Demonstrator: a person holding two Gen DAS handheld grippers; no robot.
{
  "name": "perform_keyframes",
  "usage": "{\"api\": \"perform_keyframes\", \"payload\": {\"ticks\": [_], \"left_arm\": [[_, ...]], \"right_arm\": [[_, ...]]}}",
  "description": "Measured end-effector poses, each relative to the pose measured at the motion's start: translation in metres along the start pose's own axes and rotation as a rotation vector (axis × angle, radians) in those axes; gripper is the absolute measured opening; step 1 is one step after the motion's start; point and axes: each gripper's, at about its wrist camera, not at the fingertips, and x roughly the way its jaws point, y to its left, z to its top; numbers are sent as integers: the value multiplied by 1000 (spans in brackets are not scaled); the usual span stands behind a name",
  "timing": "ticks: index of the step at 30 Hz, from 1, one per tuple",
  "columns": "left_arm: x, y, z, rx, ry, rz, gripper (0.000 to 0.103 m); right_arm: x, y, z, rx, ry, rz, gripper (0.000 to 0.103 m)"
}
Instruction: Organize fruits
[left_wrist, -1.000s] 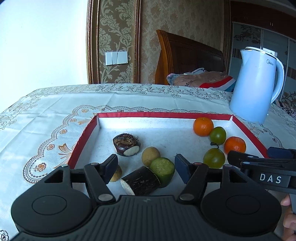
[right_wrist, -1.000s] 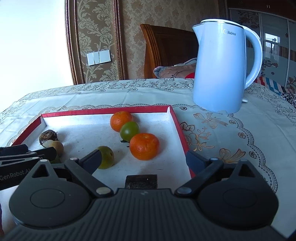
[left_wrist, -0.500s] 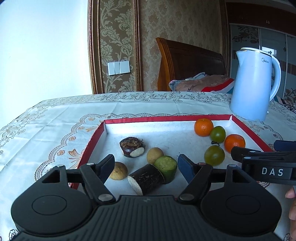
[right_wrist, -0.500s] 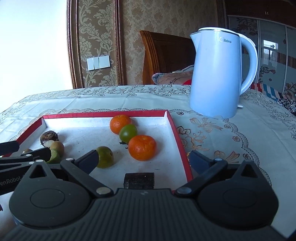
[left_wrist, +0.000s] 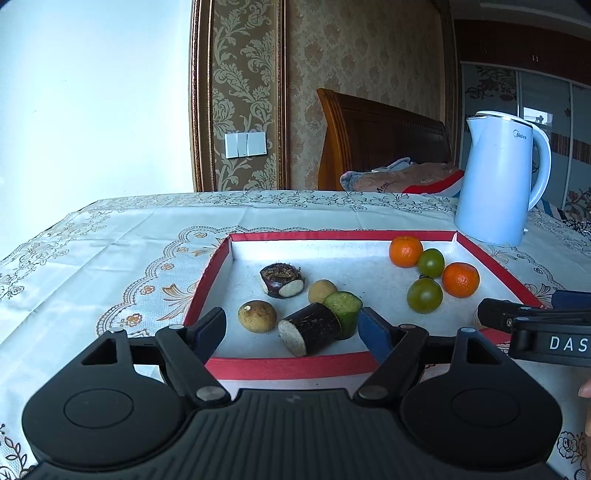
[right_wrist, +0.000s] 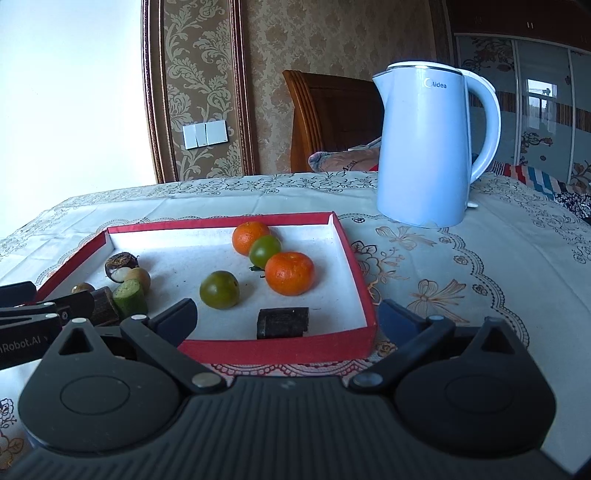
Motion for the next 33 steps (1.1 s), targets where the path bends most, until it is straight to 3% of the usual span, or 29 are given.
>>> {"api": "perform_keyframes", "payload": {"ticks": [9,11,23,33], "left_arm": [[-23,5,-15,7,21,-42,79],[-25,5,-19,14,28,-45,85],[-23,8,-22,5,63,-43,87],[-21,8,-23,6,72,-33,87]], "right_arm": [[-21,16,-21,-100,44,48,103],[-20,18,-22,-109,67,46,103],[-20,16,-23,-105,68,24,103],[-18,9,-25,-39,101,58,103]]}}
